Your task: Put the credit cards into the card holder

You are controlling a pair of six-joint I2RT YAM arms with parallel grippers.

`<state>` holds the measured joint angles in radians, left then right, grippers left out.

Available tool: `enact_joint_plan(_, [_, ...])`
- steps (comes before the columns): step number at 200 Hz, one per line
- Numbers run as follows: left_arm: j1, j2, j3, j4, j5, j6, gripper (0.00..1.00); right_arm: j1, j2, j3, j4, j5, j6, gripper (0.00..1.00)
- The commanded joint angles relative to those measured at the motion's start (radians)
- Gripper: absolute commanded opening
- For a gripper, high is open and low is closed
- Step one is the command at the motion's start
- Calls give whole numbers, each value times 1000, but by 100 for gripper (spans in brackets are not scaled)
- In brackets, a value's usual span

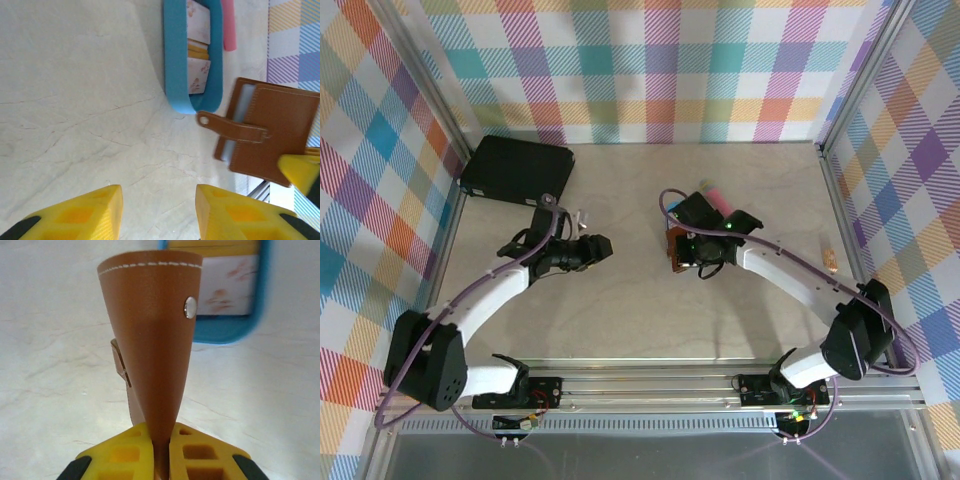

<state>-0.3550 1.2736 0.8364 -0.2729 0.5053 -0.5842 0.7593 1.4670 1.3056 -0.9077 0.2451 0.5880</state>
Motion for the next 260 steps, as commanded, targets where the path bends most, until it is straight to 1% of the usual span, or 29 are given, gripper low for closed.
enact_joint_plan(1, [24,-68,63,-218,-27,72,43,97,71,149,-488,336,111,0])
enact_joint_plan(16, [38,-82,115,-324,-55,103,43,164,186,255,-672,435,223,0])
enact_joint_plan(23, [43,-85,137,-358,-59,122,43,188,247,299,-754,457,276,0])
enact_joint_plan(34, [49,-97,154,-390,-63,144,43,224,341,369,-855,507,345,0])
enact_joint_plan(40, [52,-105,156,-401,-66,153,43,243,386,394,-877,519,358,0])
enact_joint_plan(71, [77,-135,128,-401,-56,165,42,282,545,456,-873,498,387,0])
enact_joint_plan(101, [101,-150,104,-391,-49,149,40,305,647,497,-793,470,365,0])
enact_joint_plan(107, [102,-155,104,-393,-51,149,39,311,666,505,-783,436,366,0])
enact_joint_plan(150, [118,-188,107,-441,-81,153,39,327,762,512,-667,350,306,0])
enact_joint_plan(185, [131,-203,85,-439,-71,135,39,336,801,522,-561,259,260,0])
enact_joint_plan(215, [135,-221,88,-452,-84,132,39,340,820,541,-491,172,228,15])
enact_joint_plan(224, [138,-226,94,-461,-92,136,39,340,818,540,-462,145,219,23])
enact_joint_plan(237, [143,-229,97,-472,-99,142,40,340,812,544,-431,115,213,37])
enact_joint_plan(248, [147,-229,96,-476,-99,145,40,339,802,547,-409,99,210,45])
enact_joint_plan(260, [150,-227,94,-483,-99,151,41,340,780,542,-380,82,203,51])
